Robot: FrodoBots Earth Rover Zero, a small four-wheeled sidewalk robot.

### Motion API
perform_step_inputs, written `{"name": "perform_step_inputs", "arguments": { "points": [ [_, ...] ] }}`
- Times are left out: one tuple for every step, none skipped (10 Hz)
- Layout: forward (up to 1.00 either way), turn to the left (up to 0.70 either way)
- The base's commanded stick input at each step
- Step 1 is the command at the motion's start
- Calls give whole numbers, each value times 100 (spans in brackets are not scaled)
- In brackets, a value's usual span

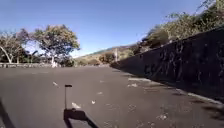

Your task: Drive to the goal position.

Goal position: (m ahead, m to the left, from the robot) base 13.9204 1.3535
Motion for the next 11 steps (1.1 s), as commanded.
{"name": "perform_step_inputs", "arguments": {
  "points": [
    [100,0],
    [100,0],
    [100,0],
    [100,0],
    [100,0],
    [100,0],
    [100,0],
    [100,0],
    [100,0],
    [100,0],
    [100,0]
  ]
}}
